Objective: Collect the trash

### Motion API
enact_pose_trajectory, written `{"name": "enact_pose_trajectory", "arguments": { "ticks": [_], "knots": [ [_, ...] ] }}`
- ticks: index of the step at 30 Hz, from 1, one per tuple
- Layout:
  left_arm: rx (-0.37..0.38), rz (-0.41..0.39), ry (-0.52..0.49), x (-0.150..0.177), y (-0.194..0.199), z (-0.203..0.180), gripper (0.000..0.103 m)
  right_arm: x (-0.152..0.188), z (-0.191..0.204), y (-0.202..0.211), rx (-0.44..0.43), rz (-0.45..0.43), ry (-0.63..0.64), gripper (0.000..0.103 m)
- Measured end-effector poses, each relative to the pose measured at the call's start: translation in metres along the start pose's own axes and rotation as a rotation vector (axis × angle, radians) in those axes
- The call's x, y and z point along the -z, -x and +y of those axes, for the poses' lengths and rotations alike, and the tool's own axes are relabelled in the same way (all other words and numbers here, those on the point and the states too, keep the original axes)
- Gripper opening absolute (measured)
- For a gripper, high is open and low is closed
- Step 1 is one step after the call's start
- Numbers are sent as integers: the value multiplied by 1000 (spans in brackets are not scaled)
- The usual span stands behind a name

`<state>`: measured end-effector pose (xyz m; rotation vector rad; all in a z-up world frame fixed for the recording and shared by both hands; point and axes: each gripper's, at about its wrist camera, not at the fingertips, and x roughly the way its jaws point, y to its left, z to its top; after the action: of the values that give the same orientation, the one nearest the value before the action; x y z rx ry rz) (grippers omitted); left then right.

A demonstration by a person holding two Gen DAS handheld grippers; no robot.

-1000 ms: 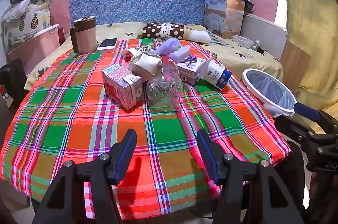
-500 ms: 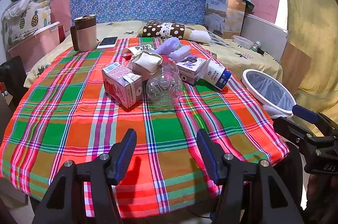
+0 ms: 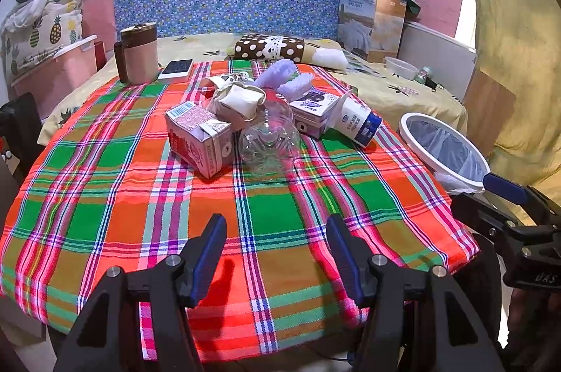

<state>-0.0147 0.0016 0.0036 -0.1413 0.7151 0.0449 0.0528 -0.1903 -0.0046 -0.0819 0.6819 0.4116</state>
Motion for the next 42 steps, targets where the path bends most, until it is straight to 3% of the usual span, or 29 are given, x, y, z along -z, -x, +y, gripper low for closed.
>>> {"name": "enact_pose_trajectory", "arguments": {
  "ticks": [42],
  "knots": [
    [5,11,-9,0,-1,-4,59,2,-4,-1,1,7,-3,103]
  ]
}}
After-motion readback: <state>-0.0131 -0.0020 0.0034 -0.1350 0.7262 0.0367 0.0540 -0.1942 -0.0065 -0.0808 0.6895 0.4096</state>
